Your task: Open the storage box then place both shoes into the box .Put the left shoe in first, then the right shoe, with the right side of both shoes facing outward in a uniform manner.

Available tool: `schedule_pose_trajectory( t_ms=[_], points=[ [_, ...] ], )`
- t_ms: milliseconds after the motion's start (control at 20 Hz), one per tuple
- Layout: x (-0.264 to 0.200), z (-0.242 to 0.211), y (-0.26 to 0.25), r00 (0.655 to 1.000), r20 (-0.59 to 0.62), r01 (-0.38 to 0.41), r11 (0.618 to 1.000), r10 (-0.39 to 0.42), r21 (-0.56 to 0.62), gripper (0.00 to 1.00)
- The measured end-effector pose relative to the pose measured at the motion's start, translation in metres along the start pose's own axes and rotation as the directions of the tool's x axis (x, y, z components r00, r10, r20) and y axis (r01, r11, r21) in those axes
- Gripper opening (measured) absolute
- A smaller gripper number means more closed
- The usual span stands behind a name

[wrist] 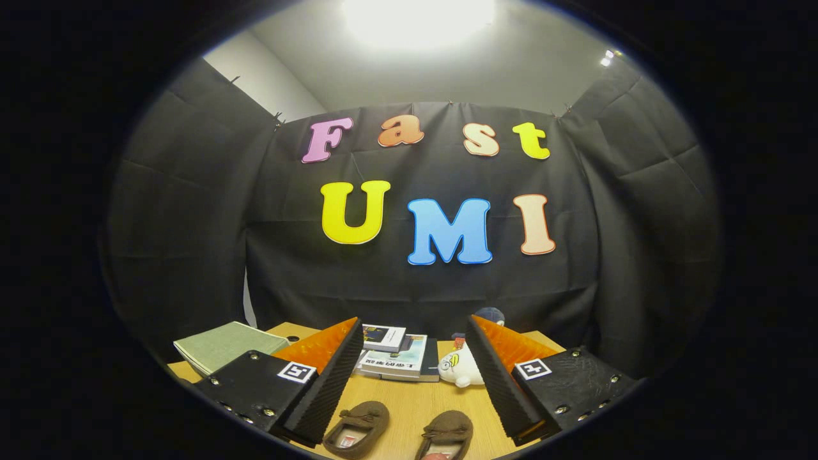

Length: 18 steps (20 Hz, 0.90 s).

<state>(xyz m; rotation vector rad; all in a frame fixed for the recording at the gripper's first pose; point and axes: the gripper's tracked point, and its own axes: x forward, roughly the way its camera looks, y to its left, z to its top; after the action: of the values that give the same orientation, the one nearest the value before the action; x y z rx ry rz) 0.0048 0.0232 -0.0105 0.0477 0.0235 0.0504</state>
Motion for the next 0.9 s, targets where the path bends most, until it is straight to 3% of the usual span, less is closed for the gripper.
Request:
schedule_pose_trajectory(
  t_ms=[500,900],
  points=[
    [0.009,-0.025,0.052,0.994,-0.064,-0.075,0.984,0.086,0.164,0.98],
    [0.014,-0.067,0.112,0.963,-0.16,-0.141,0.907,0.219,0.396,0.98]
  ],
)
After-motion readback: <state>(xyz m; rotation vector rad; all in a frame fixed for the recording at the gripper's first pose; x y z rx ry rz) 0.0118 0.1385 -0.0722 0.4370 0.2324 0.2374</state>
